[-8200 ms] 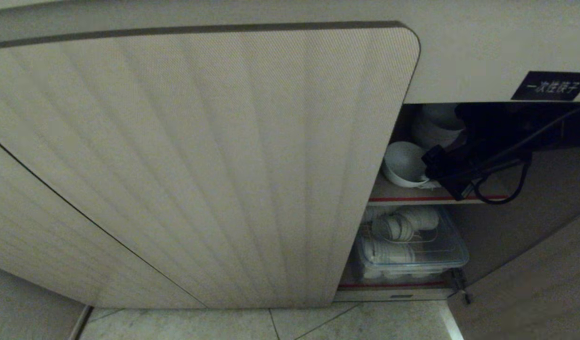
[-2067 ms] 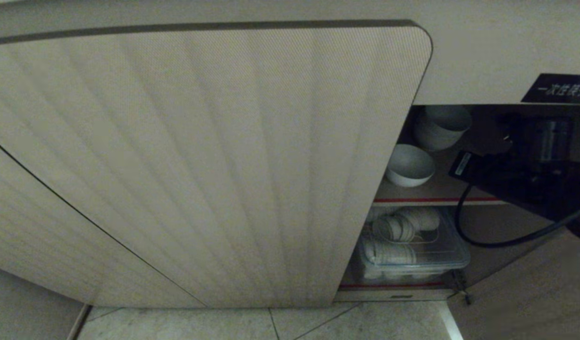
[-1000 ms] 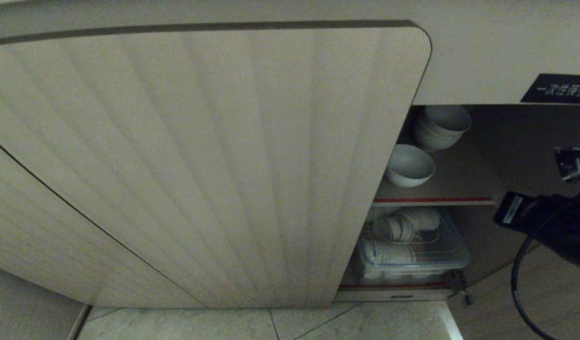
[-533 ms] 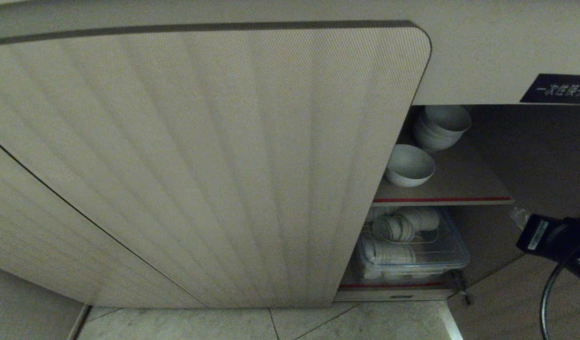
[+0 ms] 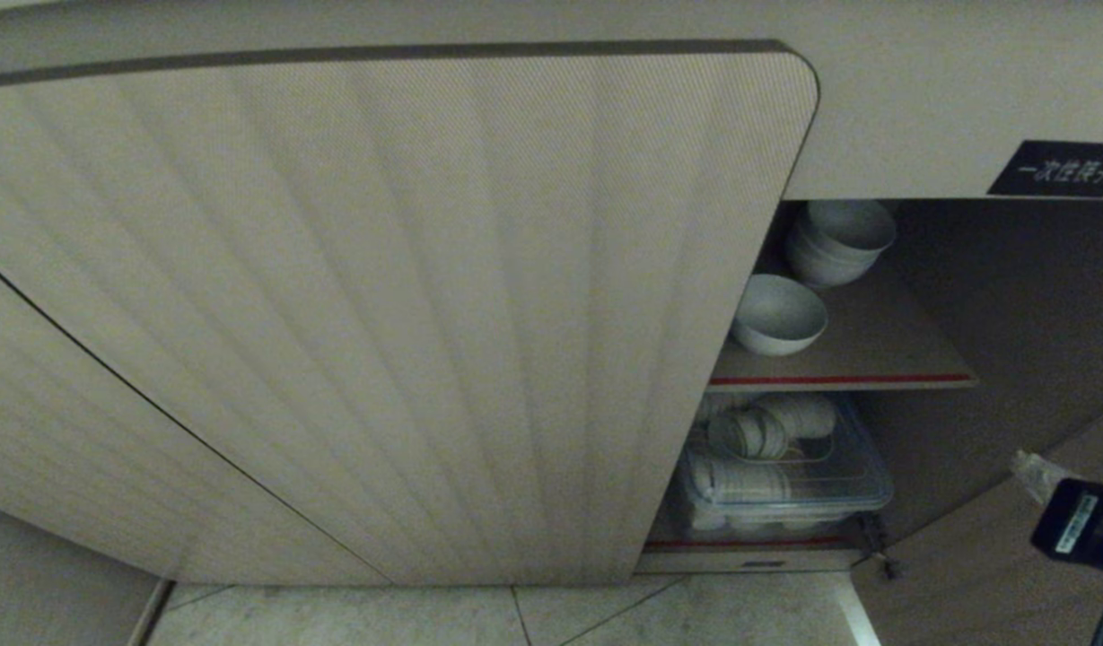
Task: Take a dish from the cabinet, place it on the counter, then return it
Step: Close the cabinet door
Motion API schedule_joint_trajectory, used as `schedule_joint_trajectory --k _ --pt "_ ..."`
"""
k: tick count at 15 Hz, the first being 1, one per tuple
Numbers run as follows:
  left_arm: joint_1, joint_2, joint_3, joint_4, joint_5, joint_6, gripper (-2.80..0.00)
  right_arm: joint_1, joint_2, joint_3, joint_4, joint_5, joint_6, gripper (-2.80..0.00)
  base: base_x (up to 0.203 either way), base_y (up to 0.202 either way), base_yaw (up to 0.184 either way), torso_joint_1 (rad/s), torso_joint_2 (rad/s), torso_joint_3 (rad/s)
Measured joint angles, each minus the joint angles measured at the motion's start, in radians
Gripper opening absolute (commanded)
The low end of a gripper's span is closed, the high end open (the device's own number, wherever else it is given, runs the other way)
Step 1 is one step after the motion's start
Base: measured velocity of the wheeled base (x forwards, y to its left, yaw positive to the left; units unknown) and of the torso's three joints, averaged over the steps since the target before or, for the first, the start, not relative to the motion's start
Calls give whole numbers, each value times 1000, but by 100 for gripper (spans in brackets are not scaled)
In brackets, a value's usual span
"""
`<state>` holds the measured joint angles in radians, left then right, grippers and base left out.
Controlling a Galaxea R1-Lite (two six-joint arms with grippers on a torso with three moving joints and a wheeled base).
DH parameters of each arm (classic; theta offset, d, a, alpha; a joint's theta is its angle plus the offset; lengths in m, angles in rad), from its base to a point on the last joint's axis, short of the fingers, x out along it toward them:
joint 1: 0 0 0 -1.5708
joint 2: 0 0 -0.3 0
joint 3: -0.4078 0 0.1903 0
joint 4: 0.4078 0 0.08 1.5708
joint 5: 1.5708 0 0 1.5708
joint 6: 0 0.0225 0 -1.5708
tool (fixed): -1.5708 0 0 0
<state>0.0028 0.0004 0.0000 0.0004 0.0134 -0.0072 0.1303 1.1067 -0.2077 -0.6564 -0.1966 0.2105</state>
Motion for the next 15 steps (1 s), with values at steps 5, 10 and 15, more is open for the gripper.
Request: schedule_joint_trajectory --k 5,10,15 --pt "0 0 0 0 -1 0 -280 -141 -144 106 88 193 -92 -280 0 0 0 0 0 0" --pt "0 0 0 0 0 0 -280 -216 -329 197 220 255 -172 -280 0 0 0 0 0 0" --pt "0 0 0 0 0 0 -280 -270 -547 207 453 259 -217 -280 0 0 0 0 0 0"
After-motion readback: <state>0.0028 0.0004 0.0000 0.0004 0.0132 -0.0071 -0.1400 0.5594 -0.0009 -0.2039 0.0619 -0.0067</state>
